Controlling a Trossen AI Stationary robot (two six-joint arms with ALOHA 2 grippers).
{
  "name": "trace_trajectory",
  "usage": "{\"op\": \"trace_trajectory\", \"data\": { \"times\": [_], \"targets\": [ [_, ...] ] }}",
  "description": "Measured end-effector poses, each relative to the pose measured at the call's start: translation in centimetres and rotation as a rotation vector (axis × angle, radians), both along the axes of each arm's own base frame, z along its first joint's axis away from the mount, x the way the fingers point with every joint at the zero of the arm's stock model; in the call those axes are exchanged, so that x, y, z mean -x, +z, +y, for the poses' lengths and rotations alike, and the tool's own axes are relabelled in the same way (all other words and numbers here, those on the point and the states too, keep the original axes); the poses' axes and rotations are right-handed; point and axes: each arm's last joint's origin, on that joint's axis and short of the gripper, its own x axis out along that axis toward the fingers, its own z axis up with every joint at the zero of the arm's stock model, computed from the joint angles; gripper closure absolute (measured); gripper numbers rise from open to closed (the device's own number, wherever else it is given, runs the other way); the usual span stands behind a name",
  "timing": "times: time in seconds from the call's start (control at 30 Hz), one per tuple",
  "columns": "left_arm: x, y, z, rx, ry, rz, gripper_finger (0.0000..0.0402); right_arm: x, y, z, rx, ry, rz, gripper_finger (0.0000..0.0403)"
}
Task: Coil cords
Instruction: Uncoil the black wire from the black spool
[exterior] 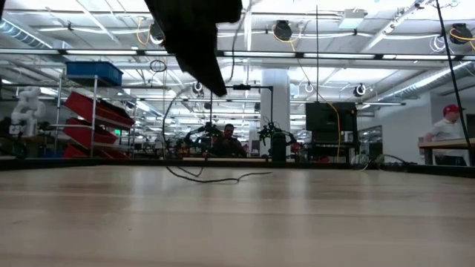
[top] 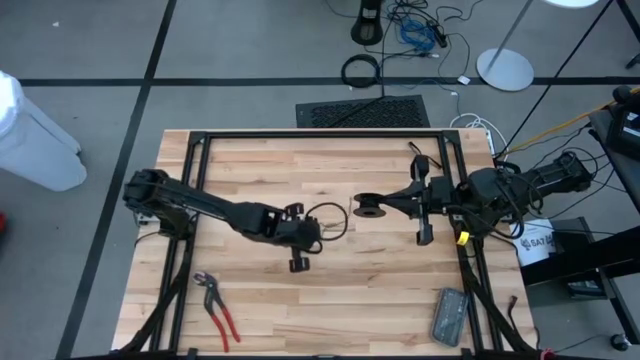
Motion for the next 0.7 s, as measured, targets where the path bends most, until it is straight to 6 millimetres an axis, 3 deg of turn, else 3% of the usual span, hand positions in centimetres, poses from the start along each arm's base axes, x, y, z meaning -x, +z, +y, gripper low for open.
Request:
{"op": "trace_trajectory", "data": {
  "times": [0.43,0.7],
  "targets": [
    [4.0,5.5,-3.9,0.056,-0.111,-0.177,0.0287,0.0,0.0,0.0,0.001,-0.004,0.005,0.0403],
    [4.5,7.6,-4.2,-0.088,0.024,-0.368,0.0278,0.0,0.0,0.0,-0.014,-0.003,0.004,0.0403]
  ]
}}
